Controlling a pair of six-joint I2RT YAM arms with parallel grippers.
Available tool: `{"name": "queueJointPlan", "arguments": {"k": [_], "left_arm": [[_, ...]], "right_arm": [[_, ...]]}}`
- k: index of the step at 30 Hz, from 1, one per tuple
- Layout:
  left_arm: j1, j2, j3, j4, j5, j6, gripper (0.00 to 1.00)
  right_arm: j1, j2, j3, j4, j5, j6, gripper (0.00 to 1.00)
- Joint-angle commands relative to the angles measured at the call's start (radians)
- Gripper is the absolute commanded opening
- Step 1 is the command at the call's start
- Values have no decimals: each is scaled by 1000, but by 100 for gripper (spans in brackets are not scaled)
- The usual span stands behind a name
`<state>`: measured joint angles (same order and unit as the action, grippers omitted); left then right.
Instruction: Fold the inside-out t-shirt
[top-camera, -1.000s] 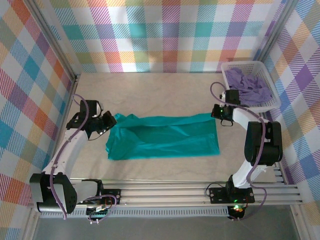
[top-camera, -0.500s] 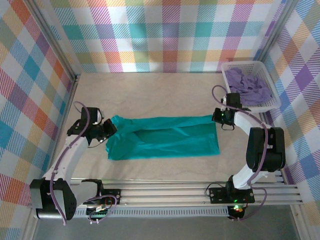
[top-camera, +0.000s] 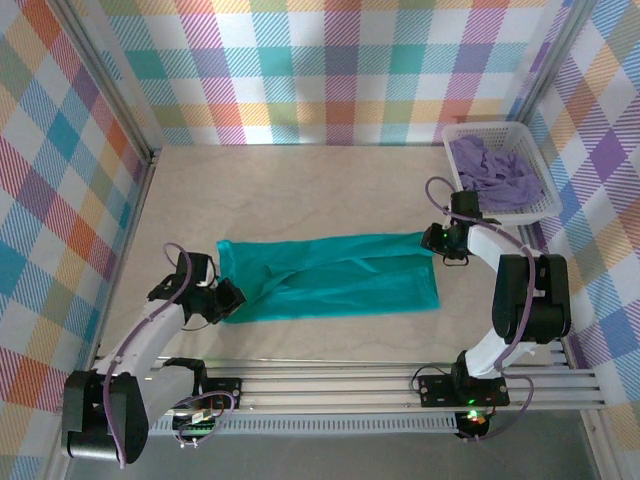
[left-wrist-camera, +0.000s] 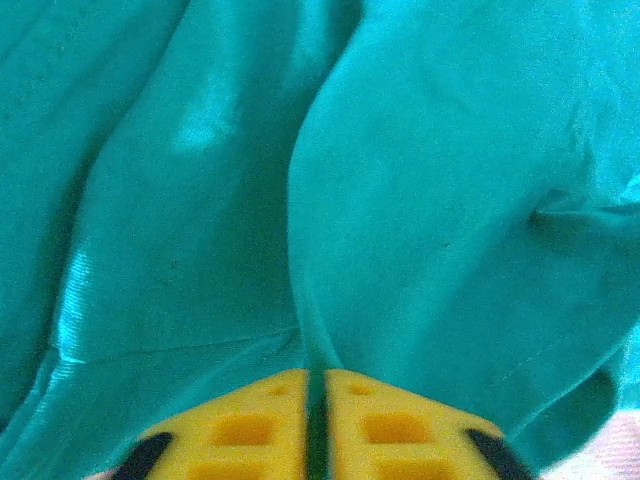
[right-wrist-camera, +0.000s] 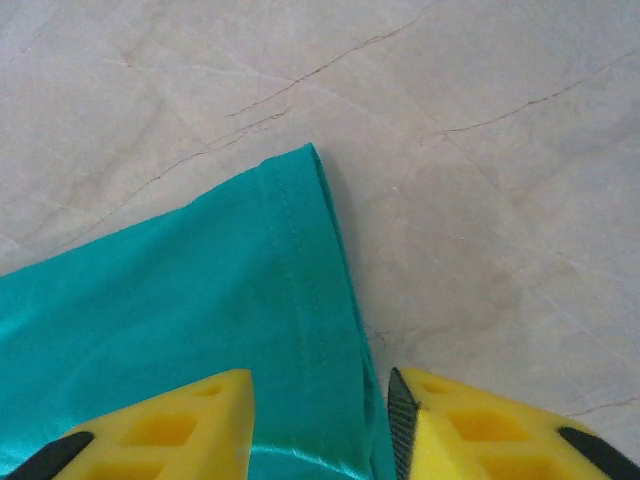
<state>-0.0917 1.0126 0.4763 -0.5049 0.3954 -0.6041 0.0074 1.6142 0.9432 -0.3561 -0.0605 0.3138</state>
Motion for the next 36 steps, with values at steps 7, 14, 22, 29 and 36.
{"name": "queueJointPlan", "arguments": {"k": [7,14,22,29,36], "left_arm": [[-9,-39,85,88,-145,9,55],[-7,303,223,407,-115,-23,50],[22,714,428,497,-125,10,42],[57,782,422,502,-155,31,43],[73,735,466,461,-118,55,50]], "right_arm": [[279,-201,-64,200,-134,-100,52],[696,42,81,444,-294,-18,52],[838,405,368,372,-330,83,39],[850,463,321,235,-314,104,29],[848,331,251,131,-252,-9,30]]}}
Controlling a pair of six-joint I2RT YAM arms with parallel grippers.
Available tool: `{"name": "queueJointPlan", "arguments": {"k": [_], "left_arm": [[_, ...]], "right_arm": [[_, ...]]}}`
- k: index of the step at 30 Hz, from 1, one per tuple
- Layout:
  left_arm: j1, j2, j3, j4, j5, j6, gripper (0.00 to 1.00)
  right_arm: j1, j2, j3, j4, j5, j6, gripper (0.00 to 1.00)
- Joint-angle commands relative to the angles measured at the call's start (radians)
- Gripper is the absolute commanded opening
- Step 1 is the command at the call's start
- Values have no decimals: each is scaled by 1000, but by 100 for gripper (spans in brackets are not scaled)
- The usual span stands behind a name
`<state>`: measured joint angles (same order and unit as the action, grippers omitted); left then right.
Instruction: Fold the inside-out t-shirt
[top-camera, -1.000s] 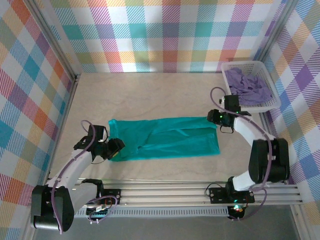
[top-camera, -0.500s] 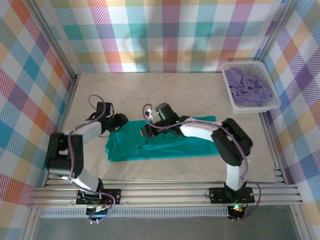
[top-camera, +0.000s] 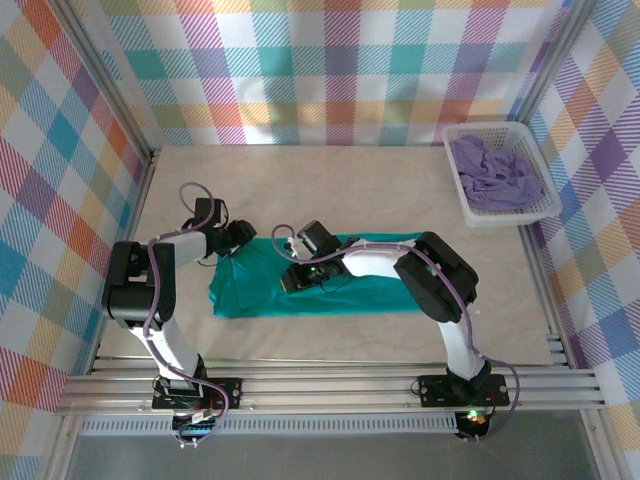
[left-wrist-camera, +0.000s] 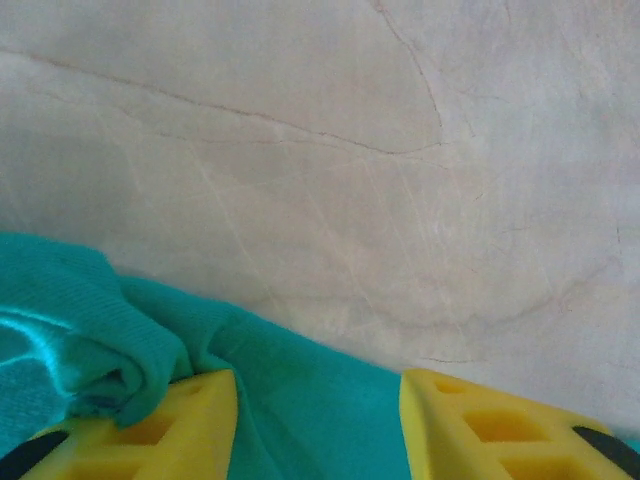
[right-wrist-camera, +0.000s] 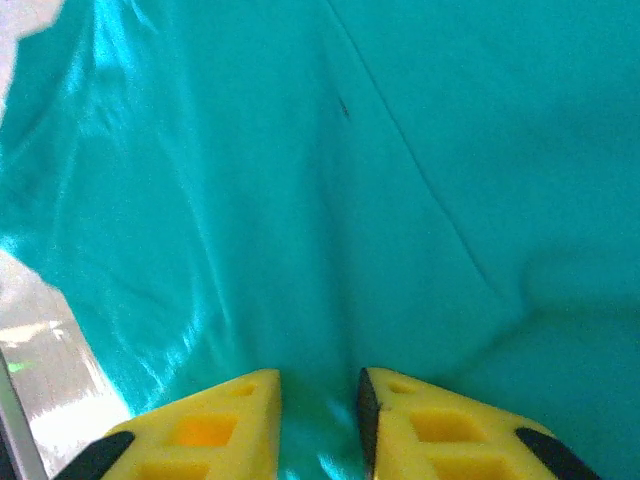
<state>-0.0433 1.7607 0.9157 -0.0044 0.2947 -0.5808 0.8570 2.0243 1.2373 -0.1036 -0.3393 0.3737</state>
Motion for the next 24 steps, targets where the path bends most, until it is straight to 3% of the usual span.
{"name": "queueJointPlan", "arguments": {"k": [1,4,7,9,15,19,24], "left_arm": [[25,-34,25,-41,-10,31,52],[25,-123,-6,-45,-3,29,56],[25,-241,-69,-88,-86,60,61],[29,-318,-136,-112,-166,70,74],[48,-409,-227,-203,-275,142,99],[38,-374,-209,-249,-279,171,100],[-4,-263,-173,-248,-193,192,100]], "right_arm": [[-2,-108,-53,-117,27,-84,32],[-2,-199,-90,-69,16,-111,37],[-1,-240,-110,-14,8,-110,41],[-2,-241,-117,35,-2,-97,43],[-1,-185,-97,87,-13,-66,45],[-2,-167,-96,81,-8,-72,45],[-3,-170,-112,81,12,-67,45]]}}
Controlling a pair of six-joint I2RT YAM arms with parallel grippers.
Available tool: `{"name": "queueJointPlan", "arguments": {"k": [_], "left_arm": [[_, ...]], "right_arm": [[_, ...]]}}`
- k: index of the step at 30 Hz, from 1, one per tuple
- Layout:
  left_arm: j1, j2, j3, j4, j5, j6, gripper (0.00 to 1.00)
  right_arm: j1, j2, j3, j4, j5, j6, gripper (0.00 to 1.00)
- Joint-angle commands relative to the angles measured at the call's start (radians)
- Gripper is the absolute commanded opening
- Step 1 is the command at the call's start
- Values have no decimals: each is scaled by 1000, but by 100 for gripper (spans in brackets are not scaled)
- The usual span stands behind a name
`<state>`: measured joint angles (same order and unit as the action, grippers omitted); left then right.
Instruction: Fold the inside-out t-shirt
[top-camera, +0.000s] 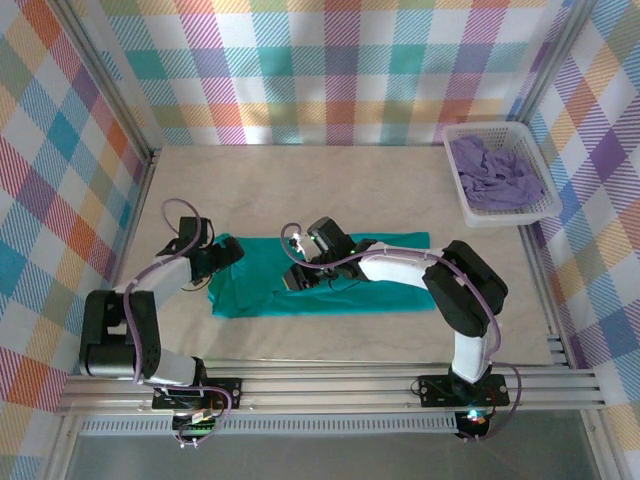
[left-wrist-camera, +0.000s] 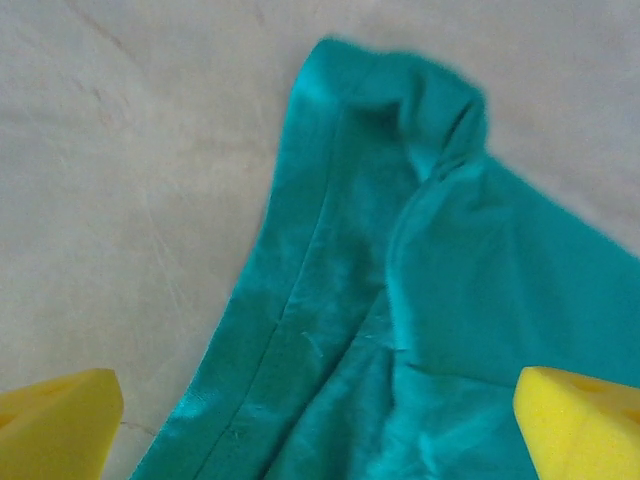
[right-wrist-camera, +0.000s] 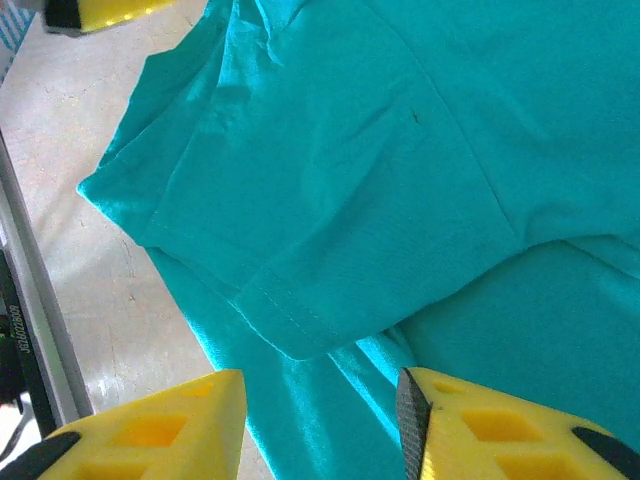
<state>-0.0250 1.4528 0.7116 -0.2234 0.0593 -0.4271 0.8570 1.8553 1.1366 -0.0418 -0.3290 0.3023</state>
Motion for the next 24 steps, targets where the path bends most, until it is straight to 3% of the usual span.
{"name": "queueJointPlan", "arguments": {"k": [1,7,13,19,24], "left_arm": [[-31,56,28,-18,64,41,100],[-87,65,-3,22,156,51,97],[-156,33,-45,45,173,48,83],[-179,56,-55,75,152,52,54],[-178,76,-37,75,34,54,28]], "right_arm": [[-3,-4,-19,20,7,6,46],[-4,-14,-51,27,28,17,46],[-4,4,-43,24,32,26,46],[-4,15,-35,19,30,35,46],[-4,10,-41,16,33,42,46]]}}
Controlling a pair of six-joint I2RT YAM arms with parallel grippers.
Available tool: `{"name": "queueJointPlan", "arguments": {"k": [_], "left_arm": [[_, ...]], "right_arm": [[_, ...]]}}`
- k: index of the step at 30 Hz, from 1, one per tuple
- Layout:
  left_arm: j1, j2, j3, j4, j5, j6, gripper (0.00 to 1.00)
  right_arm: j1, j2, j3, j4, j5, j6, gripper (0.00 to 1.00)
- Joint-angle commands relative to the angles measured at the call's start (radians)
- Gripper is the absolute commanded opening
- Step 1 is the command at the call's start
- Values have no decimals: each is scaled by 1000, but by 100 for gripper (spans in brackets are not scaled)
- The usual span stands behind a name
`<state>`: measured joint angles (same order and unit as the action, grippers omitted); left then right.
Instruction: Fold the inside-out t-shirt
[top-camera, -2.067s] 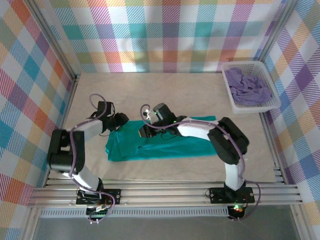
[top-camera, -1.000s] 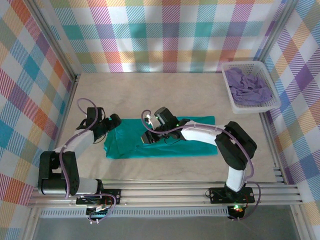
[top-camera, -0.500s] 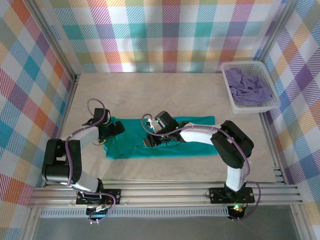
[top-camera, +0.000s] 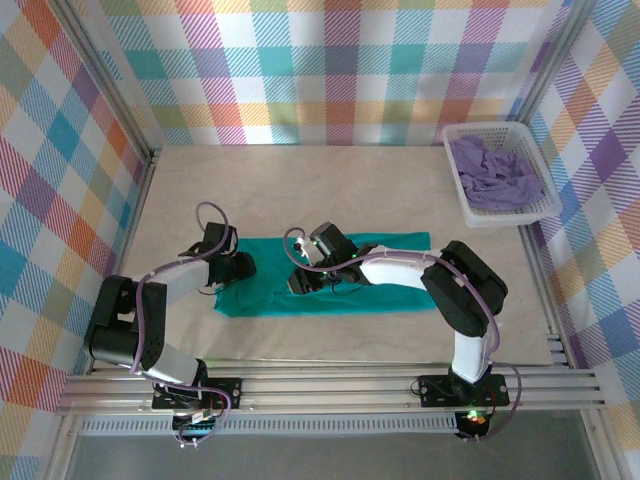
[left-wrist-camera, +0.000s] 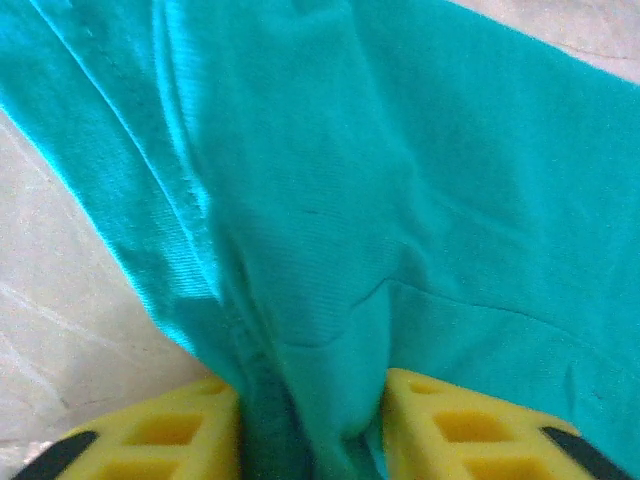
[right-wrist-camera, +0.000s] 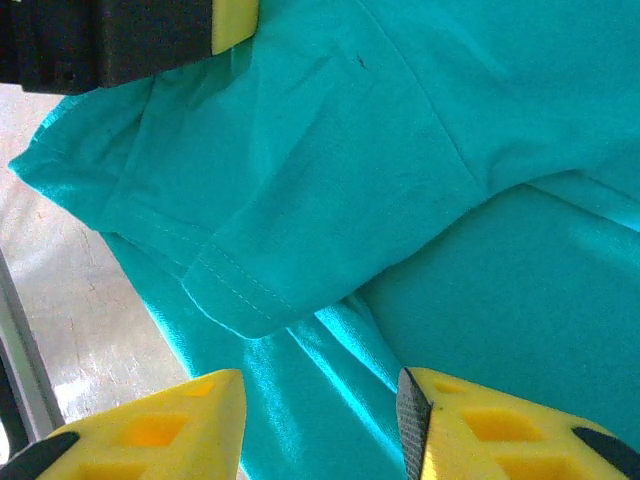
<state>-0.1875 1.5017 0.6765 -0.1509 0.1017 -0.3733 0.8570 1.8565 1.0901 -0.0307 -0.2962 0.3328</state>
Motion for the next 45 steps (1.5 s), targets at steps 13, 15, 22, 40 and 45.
{"name": "queueJointPlan", "arguments": {"k": [13,15,22,40,45], "left_arm": [[-5,-50,138,-195,-179,-27,0],[0,-41,206,-289,-236,5,0],[63,27,417,-571,-573,154,0],[-102,234,744,-843,-871,218,0],[-262,262,777,-931,-830,126,0]], "right_arm": [[-60,-187,-93,-93,89,-27,47],[-92,-234,-129,-94,86,-13,47],[-194,-375,-238,-70,38,17,49],[-263,-546,-311,-178,149,-61,50],[-284,-542,-307,-194,151,-71,51]]}}
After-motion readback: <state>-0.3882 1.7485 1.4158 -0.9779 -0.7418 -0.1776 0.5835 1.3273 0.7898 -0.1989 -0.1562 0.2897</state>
